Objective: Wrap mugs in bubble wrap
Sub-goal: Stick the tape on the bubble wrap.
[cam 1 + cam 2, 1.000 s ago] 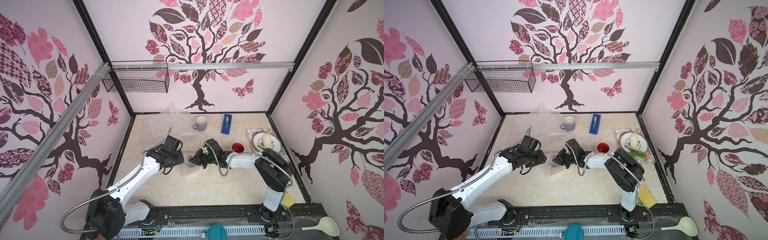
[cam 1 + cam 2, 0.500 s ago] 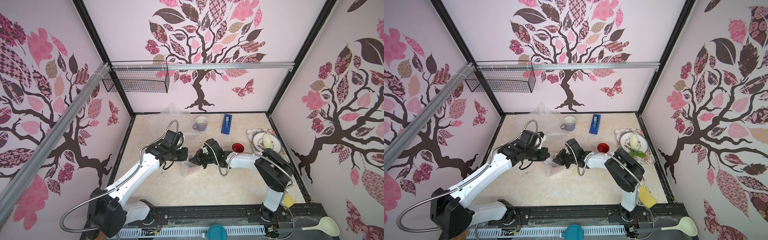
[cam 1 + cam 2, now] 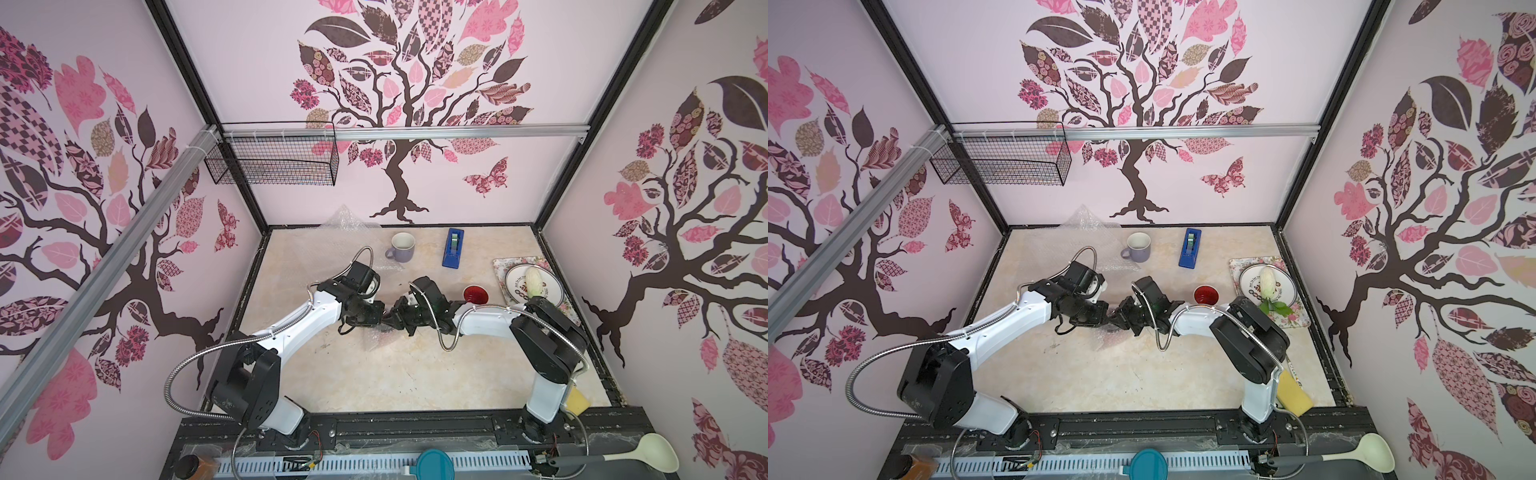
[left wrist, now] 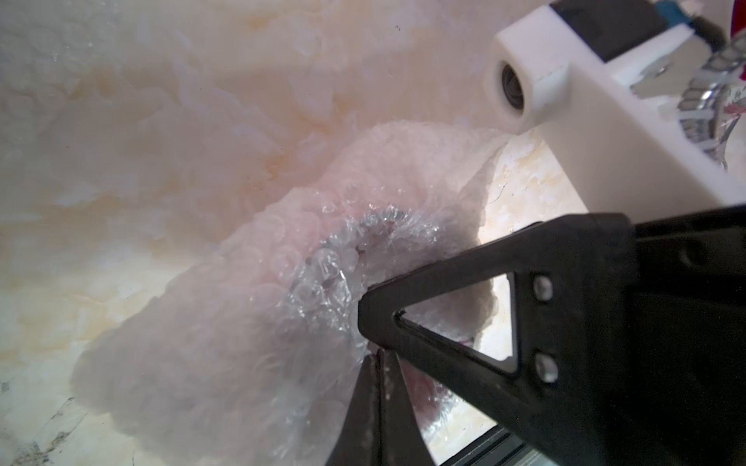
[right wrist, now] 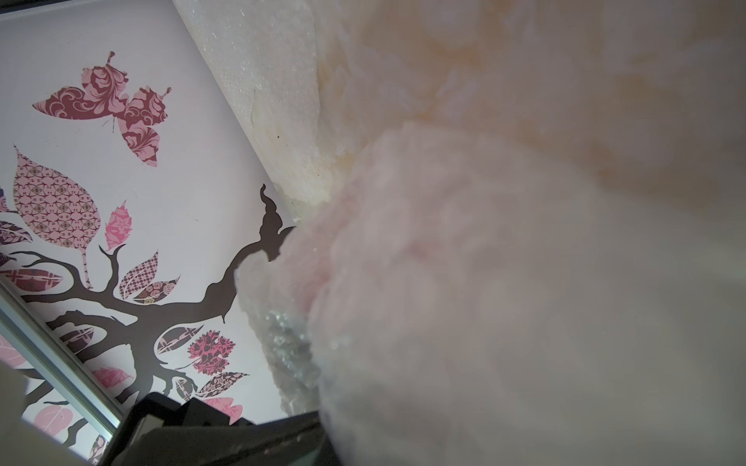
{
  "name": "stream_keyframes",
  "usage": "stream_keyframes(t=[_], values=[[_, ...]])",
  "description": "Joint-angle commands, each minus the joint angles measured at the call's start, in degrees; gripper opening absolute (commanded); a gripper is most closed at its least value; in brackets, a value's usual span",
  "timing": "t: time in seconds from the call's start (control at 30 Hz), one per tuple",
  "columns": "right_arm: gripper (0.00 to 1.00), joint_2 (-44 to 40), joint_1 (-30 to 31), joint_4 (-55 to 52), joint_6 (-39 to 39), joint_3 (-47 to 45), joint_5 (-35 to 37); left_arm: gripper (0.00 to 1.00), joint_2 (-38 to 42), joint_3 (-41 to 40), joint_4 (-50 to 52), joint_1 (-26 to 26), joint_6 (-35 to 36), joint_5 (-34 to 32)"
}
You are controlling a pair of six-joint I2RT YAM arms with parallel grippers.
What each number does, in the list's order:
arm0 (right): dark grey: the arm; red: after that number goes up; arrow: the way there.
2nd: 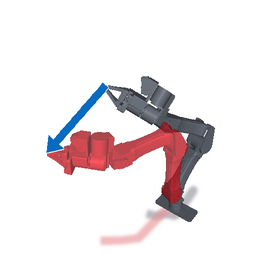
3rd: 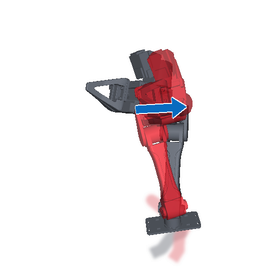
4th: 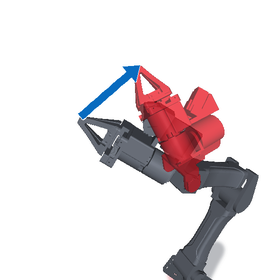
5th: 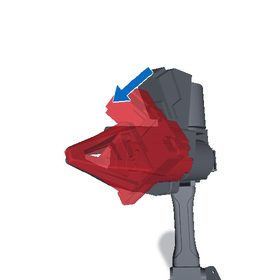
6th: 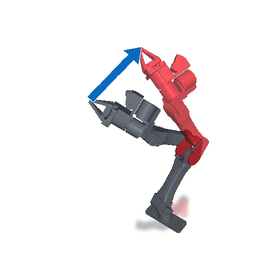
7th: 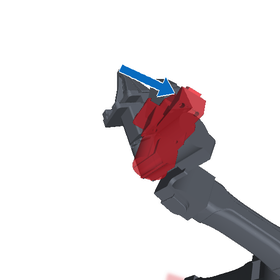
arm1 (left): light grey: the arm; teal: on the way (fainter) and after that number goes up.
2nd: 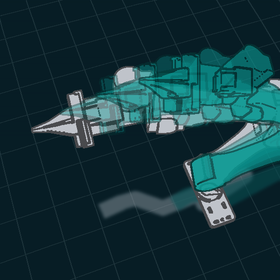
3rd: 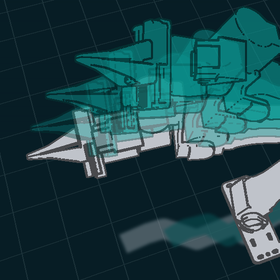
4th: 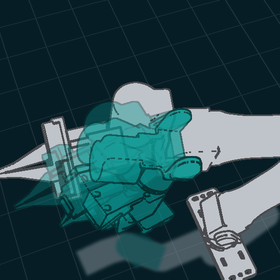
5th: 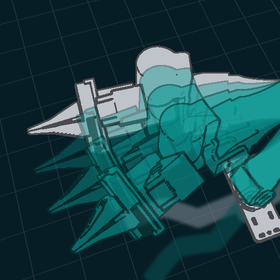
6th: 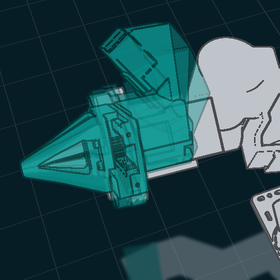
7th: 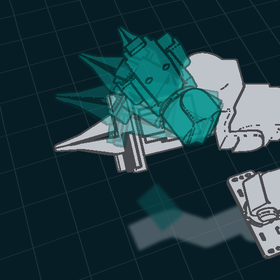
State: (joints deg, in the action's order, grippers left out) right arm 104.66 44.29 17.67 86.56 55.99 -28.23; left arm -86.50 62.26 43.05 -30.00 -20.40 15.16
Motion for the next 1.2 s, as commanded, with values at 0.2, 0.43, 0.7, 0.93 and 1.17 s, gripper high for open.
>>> stream_keyframes(t=[0.2, 0.43, 0.7, 0.93, 1.17], values=[[0.0, 0.72, 0.19, -8.91, -0.4, 0.34, 2.53, 0.1, 1.67, 3.68, -0.94, 1.67, -0.35, 1.99], [0.0, 0.98, 0.36, -10.36, -1.95, 1.51, 2.17, 0.14, 2.66, 3.44, 0.45, 2.01, -1.78, 6.5], [0.0, 0.98, 0.87, -13.03, -4.23, 3.34, 2.39, 0.13, 0.78, 4.54, 3.95, 2.01, -1.98, 3.46], [0.0, 0.2, 1.06, -14.38, -5.35, 3.95, 3.26, 0.13, -0.55, 4.63, 1.83, 2.12, -1.76, 4.17], [0.0, 0.2, 1.3, -14.37, -5.96, 3.98, 2.92, 0.21, -1.88, 5.84, 1.78, 2.28, -0.14, 3.47]])
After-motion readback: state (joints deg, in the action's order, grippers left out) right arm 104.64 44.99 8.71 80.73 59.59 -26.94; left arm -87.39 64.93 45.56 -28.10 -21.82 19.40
